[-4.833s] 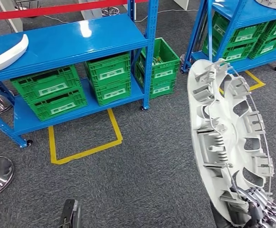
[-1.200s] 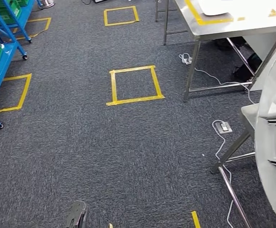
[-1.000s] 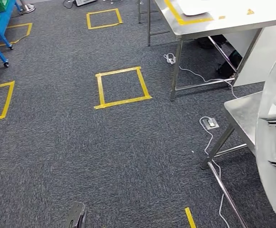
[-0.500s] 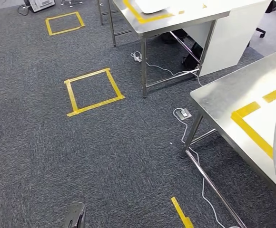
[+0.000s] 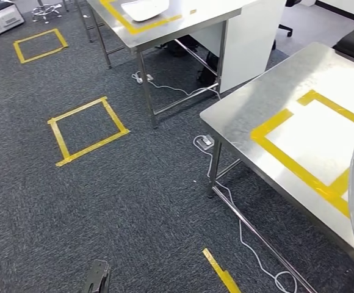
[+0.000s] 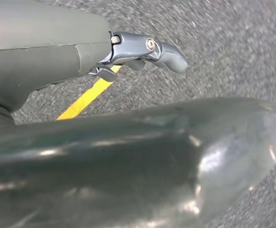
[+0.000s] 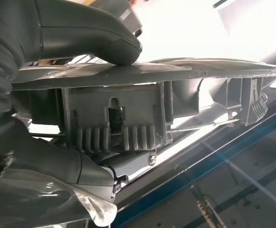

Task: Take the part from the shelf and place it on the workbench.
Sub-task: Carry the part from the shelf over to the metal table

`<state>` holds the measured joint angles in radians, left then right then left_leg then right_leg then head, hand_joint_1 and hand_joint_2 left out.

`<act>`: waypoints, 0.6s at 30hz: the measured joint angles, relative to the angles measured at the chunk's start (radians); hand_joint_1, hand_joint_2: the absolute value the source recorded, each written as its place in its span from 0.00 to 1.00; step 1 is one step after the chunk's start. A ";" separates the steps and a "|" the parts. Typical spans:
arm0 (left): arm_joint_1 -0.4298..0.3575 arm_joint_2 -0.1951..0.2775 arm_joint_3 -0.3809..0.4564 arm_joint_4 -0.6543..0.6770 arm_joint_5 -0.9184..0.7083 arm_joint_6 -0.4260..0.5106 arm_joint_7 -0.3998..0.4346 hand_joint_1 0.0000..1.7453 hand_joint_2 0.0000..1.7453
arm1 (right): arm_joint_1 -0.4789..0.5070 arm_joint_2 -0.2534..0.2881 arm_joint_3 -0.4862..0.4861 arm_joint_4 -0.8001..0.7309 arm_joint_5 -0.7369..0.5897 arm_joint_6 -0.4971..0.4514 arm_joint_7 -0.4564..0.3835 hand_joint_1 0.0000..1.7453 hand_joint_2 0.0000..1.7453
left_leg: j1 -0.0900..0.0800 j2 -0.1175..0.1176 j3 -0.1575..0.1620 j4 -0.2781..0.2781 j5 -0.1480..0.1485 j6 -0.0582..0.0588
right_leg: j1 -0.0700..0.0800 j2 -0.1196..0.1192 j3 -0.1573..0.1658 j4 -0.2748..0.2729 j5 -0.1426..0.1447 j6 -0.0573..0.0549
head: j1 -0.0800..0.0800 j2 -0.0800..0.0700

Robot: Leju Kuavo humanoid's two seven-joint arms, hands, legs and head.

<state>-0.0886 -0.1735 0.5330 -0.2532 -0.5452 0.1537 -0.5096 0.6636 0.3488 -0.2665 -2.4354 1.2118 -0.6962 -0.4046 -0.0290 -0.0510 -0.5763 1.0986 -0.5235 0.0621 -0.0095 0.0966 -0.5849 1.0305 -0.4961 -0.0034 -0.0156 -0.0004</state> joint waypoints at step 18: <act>-0.002 0.000 0.012 0.001 -0.001 -0.008 -0.003 0.00 0.00 | 0.002 0.002 -0.008 0.014 0.009 0.000 -0.007 1.00 1.00 | 0.020 0.161 0.054 -0.104 0.019 -0.054 | -0.022 -0.160 0.027 -0.012 -0.022 0.054 | 0.001 0.000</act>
<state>-0.0904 -0.1738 0.5453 -0.2526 -0.5458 0.1462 -0.5126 0.6660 0.3509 -0.2743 -2.4209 1.2212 -0.6962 -0.4120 -0.0085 0.1101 -0.5218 0.9948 -0.5047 0.0085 -0.0312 -0.0633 -0.5574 1.0189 -0.5178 0.0510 -0.0142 -0.0004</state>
